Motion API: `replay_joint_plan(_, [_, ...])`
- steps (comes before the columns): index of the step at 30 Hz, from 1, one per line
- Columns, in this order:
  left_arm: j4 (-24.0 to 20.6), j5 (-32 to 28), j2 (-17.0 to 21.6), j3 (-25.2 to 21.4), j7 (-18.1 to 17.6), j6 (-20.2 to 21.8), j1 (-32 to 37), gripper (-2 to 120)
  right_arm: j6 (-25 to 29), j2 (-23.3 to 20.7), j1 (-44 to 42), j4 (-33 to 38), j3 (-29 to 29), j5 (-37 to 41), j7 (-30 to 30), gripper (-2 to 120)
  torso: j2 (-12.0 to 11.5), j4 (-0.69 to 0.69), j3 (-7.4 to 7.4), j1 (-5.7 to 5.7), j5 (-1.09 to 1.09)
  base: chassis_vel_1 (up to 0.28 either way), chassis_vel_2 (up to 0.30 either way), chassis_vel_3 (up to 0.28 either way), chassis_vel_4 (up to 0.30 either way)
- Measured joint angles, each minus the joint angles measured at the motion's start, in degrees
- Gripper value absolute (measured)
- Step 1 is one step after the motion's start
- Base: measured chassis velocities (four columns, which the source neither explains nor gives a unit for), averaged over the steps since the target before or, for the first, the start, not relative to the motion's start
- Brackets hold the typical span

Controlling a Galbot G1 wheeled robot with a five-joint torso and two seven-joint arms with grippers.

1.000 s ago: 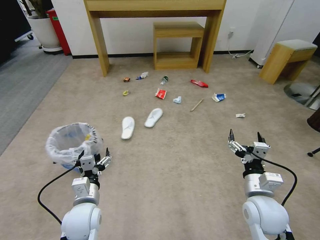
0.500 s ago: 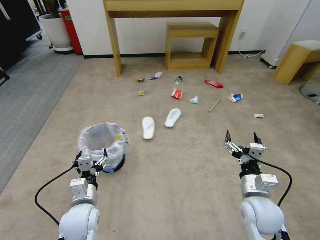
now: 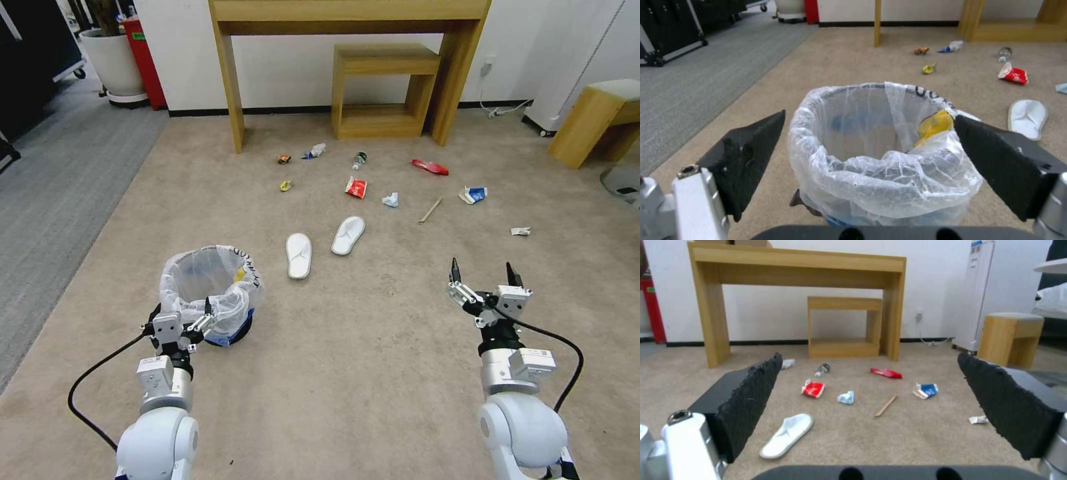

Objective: Pick up the trash bin and place the garbage on the floor into it.

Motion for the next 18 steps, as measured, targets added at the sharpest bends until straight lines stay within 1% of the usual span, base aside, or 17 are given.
replay_joint_plan(11, [-0.19,0.24,-0.17,-0.03,0.11,-0.71,0.58,100,-0.1,0.27,-0.19,0.38,0.13,-0.71,-0.38,100,0.0,0.0,0.0,0.0,0.0,-0.007,0.01,0.01,-0.01])
replay_joint_plan(14, [-0.23,0.36,-0.27,0.0,0.13,-0.86,0.64,100,-0.18,0.27,-0.22,0.57,0.12,-0.71,-0.34,100,0.0,0.0,-0.01,-0.01,0.0,-0.104,0.117,0.081,-0.098])
replay_joint_plan(18, [-0.26,0.55,-0.34,0.09,0.15,-0.97,0.71,100,-0.2,0.27,-0.3,0.65,0.12,-0.71,-0.27,100,0.0,0.0,0.0,0.0,0.0,-0.172,0.182,0.166,-0.173])
